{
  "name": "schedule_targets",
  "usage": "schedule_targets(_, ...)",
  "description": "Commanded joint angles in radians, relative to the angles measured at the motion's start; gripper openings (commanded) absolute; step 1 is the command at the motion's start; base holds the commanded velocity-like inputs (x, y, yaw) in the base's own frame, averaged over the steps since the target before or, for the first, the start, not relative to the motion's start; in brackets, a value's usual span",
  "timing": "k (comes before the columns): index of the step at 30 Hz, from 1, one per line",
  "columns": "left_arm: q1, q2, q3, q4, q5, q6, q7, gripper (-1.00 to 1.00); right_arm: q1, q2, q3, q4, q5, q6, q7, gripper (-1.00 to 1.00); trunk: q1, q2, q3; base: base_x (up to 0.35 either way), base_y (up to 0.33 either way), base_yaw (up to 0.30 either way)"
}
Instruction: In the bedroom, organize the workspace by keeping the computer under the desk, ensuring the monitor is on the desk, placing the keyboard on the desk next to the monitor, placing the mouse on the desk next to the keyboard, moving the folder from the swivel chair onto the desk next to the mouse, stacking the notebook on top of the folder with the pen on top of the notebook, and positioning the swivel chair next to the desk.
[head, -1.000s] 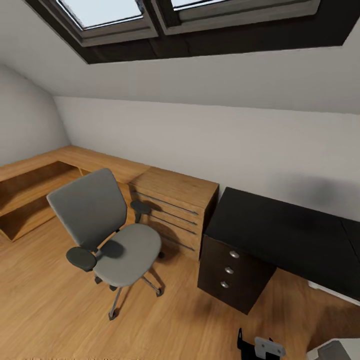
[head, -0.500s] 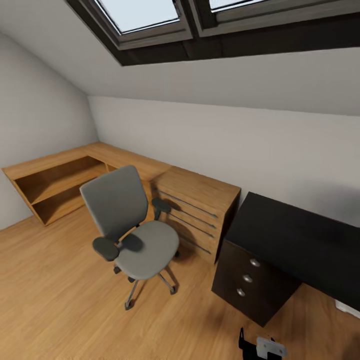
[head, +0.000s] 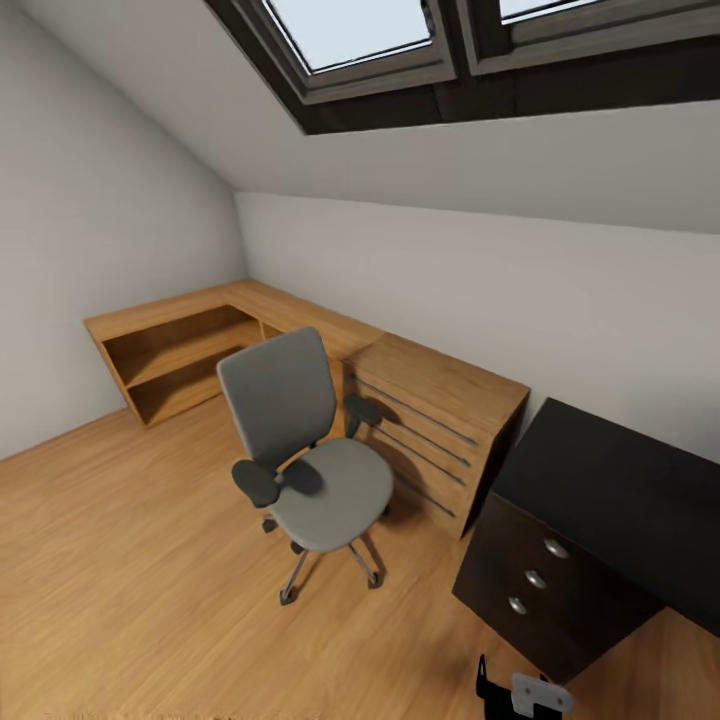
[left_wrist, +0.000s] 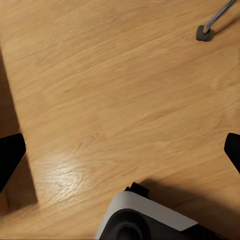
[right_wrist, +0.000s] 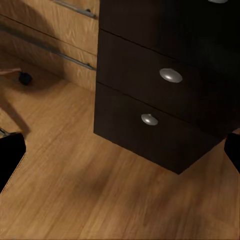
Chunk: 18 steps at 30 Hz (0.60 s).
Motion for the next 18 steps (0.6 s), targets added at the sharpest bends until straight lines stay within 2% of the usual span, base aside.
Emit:
schedule_targets(1,-0.001,0.0,-0.01,0.0,0.004,-0.002,0.008,1.0,-0.001,0.001,0.008,0.002,-0.001,-0.001,-0.007,1.0,0.0,-0.002,-0.002,0.0,0.0,0.286)
schedule_targets(5,-0.001,0.0,-0.012,0.0,0.004,-0.002,0.008,1.0,-0.001,0.001,0.009,0.002,-0.001,0.001,-0.007,1.0,0.0,-0.002,-0.002,0.0,0.0,0.193)
schedule_targets(15,-0.001,0.0,-0.013,0.001,0.004,-0.001,0.008,1.0,-0.001,-0.001,0.007,0.002,-0.002,0.002,-0.003,1.0,0.0,-0.002,-0.002,0.0,0.0,0.03)
schedule_targets(18,-0.001,0.0,-0.015,0.001,0.004,-0.001,0.008,1.0,-0.001,-0.001,0.007,0.002,-0.002,0.002,-0.005,1.0,0.0,-0.002,-0.002,0.0,0.0,0.192)
